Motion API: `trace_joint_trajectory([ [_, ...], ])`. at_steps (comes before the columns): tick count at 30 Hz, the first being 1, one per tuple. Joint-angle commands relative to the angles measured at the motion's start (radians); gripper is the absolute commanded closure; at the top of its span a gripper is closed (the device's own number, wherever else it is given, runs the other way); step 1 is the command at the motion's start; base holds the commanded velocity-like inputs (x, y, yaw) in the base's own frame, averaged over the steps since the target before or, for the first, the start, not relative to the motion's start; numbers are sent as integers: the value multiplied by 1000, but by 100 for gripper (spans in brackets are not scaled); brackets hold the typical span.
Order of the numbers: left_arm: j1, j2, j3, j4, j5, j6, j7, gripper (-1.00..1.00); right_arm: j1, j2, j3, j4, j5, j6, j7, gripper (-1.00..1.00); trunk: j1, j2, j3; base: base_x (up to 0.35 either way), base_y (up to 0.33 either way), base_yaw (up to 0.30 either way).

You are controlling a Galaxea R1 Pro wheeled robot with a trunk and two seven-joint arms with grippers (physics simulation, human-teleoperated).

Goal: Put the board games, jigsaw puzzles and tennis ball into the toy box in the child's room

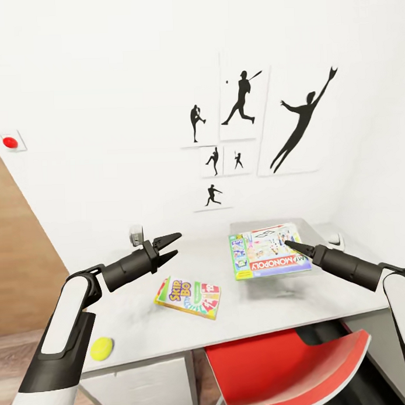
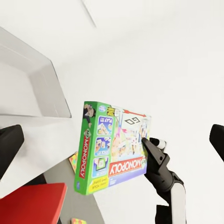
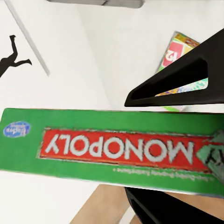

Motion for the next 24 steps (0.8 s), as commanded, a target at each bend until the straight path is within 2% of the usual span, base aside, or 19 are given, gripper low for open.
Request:
trace_joint_trajectory([
  [1,-1,0,1,0,4,4,3,-100,-1,0,-1,0,5,5,8,100,1,-2,-2,97,-124,78],
  [14,-3,-1,0,0,3,4,9,-100,0,5,2,0,5,5,8,100,1,-2,-2,146,-196,20],
  [24,-1,-1,-1,0,2,3,5,-100,0,6,2,0,5,5,8,100,1,-2,-2,41,-56,-22],
])
